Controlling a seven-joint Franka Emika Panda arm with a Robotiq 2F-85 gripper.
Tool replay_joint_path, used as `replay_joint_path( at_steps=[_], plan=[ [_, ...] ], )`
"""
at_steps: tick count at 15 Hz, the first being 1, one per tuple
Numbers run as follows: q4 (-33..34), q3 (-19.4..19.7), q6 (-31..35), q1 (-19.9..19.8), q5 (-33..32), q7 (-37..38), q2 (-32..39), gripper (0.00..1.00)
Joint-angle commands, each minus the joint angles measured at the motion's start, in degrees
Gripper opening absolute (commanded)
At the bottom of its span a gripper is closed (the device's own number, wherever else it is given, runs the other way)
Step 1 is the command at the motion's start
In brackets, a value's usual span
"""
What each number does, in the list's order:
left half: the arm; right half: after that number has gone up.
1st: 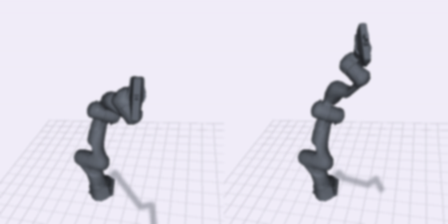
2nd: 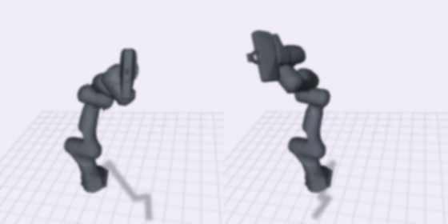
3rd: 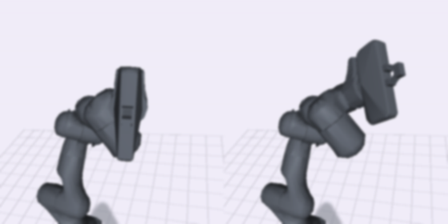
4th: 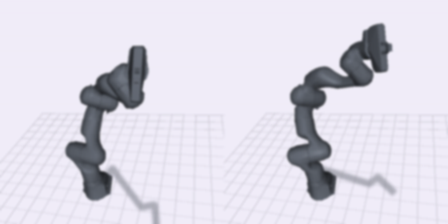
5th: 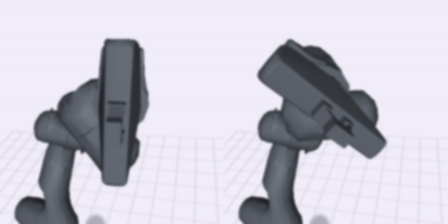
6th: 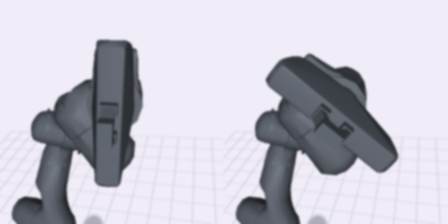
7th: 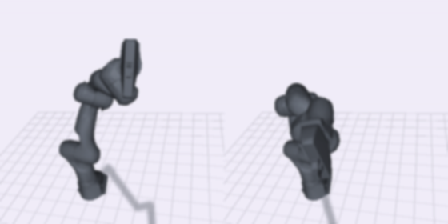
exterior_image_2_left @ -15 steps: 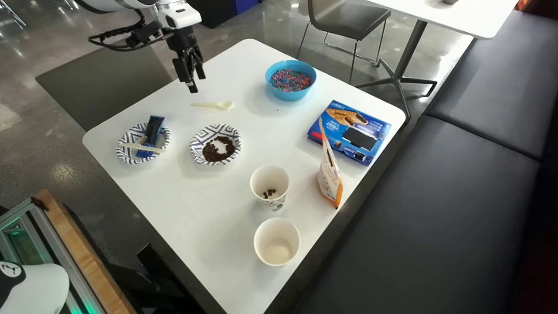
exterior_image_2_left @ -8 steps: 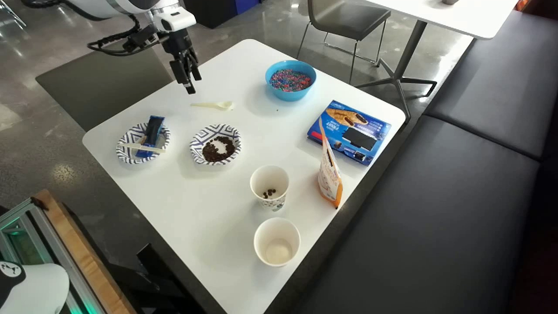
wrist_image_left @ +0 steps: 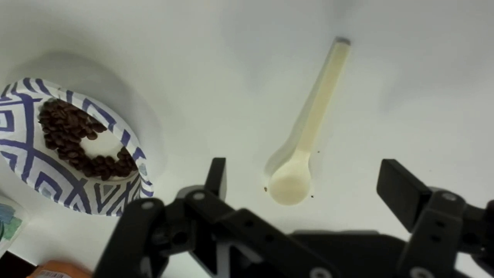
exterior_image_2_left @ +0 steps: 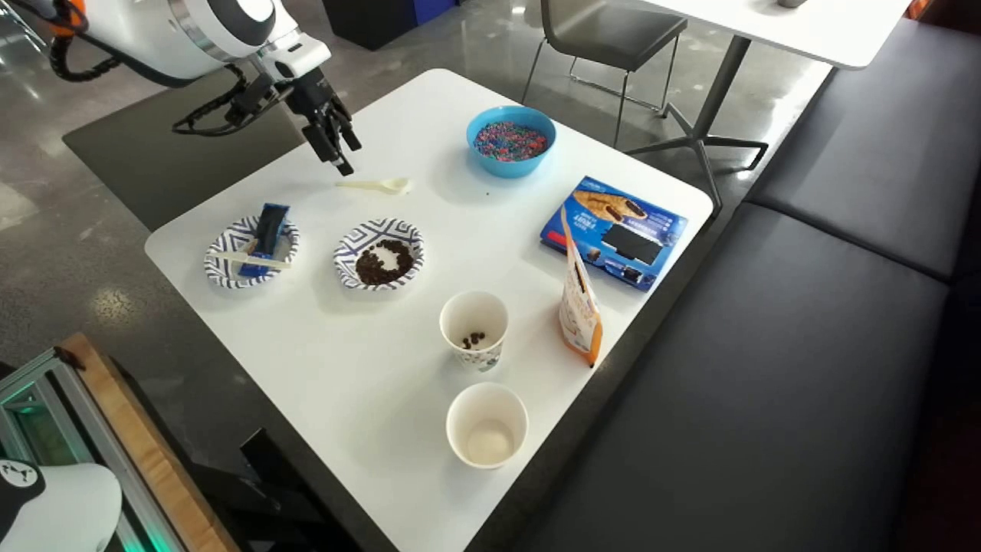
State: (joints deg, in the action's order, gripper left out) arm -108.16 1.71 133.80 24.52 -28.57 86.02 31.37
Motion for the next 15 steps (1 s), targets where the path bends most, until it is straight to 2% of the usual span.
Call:
replay_joint_path(
  at_steps=[1,3,4,5,12,15],
  plan=[
    [-2.9,1.8,4.1,1.6,-3.3,6.9,0.5,1.00],
    [-4.0,2.5,5.8,2.0,-4.7,9.7,0.7,1.00],
    [-4.2,3.4,6.2,2.6,-6.3,11.6,0.9,0.75],
    [-4.8,3.6,7.5,2.5,-7.4,12.8,0.9,0.74],
    [-5.3,4.5,12.0,2.2,-15.4,20.6,2.6,0.19],
    [-5.2,4.3,12.8,1.9,-17.9,22.6,2.9,0.16]
  ],
)
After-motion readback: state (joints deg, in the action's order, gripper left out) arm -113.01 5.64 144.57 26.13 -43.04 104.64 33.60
